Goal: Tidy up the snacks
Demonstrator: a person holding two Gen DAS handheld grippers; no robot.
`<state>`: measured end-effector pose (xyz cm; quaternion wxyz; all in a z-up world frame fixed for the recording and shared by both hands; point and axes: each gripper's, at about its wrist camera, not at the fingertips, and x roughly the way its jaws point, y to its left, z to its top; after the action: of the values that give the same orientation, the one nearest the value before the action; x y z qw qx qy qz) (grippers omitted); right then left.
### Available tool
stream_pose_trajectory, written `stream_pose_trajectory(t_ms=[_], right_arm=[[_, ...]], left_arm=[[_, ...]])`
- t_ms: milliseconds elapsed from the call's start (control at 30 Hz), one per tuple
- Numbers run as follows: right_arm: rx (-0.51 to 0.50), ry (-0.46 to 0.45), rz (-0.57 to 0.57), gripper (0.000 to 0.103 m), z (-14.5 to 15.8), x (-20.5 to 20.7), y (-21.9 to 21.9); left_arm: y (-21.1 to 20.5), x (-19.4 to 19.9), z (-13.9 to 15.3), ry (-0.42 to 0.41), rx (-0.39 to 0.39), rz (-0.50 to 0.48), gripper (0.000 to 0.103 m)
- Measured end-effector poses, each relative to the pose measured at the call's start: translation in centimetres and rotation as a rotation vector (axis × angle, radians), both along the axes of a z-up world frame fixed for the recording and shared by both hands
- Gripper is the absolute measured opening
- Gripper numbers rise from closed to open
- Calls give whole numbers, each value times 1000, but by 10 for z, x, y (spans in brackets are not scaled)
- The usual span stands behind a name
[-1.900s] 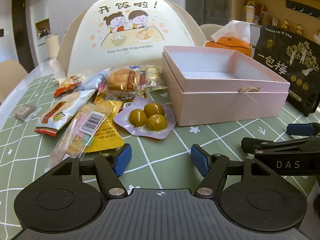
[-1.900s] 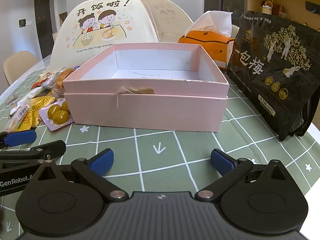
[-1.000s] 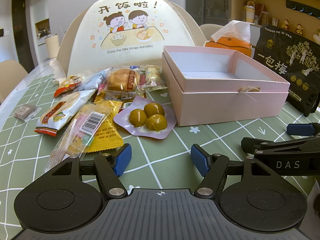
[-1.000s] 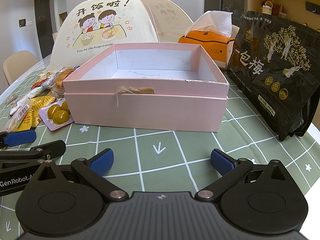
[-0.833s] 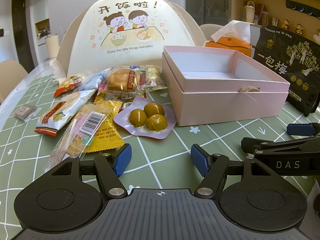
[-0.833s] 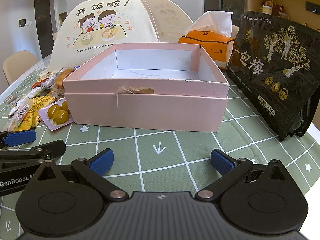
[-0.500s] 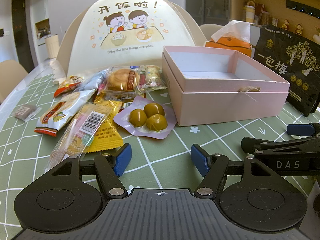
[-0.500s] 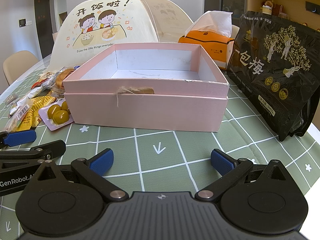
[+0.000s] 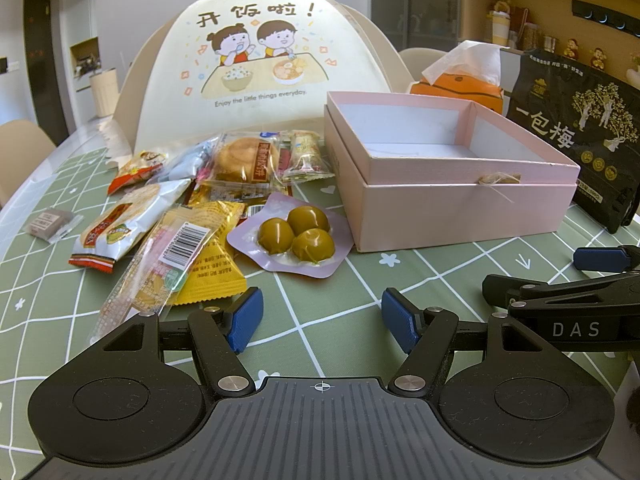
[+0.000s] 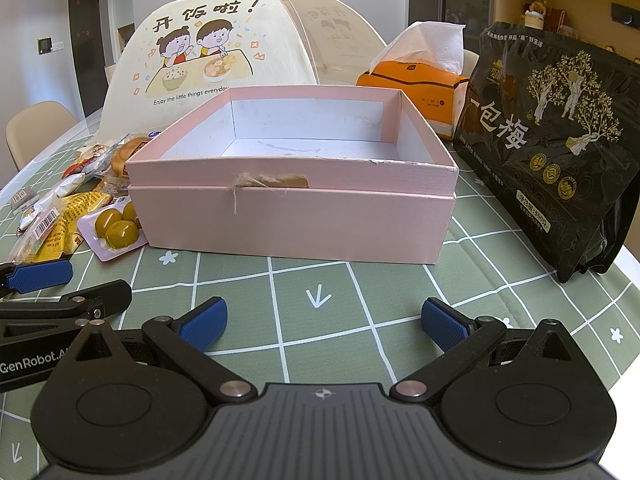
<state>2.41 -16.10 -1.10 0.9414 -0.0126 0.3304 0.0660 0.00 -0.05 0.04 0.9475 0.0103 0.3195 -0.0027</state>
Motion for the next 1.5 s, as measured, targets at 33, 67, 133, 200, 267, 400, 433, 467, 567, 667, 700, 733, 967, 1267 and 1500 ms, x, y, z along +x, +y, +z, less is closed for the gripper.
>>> stream_pose_trajectory(t_ms=[33,67,133,200,267,400,433,467,567,667,700,733,967,1267,1500], right_arm=[[0,0,0,103,0,0,0],[0,0,0,103,0,0,0],[0,0,0,103,0,0,0],[0,0,0,103,0,0,0],[0,0,0,103,0,0,0],[0,0,0,103,0,0,0],[0,0,0,103,0,0,0],[0,0,0,103,0,0,0],[0,0,0,103,0,0,0],[0,0,0,103,0,0,0],[0,0,0,103,0,0,0],[0,0,0,103,0,0,0],[0,-1,0,103,0,0,0],[0,-1,0,103,-1,-1,0],[-46,215,118,103,12,11,8]], left_arm=[[0,0,0,0,0,0,73],[0,0,0,0,0,0,73],[0,0,0,0,0,0,73],[0,0,0,0,0,0,73],[0,0,0,0,0,0,73],[-1,0,1,0,0,0,73],[-1,0,1,0,0,0,73],[-1,0,1,0,0,0,73],[-1,0,1,0,0,0,73],[-1,0,1,0,0,0,73],[-1,0,1,0,0,0,73],[-1,0,1,0,0,0,73],[-1,0,2,0,1,0,73],[-2,0,2,0,1,0,73],[38,-12,43,103,-152,38,69]])
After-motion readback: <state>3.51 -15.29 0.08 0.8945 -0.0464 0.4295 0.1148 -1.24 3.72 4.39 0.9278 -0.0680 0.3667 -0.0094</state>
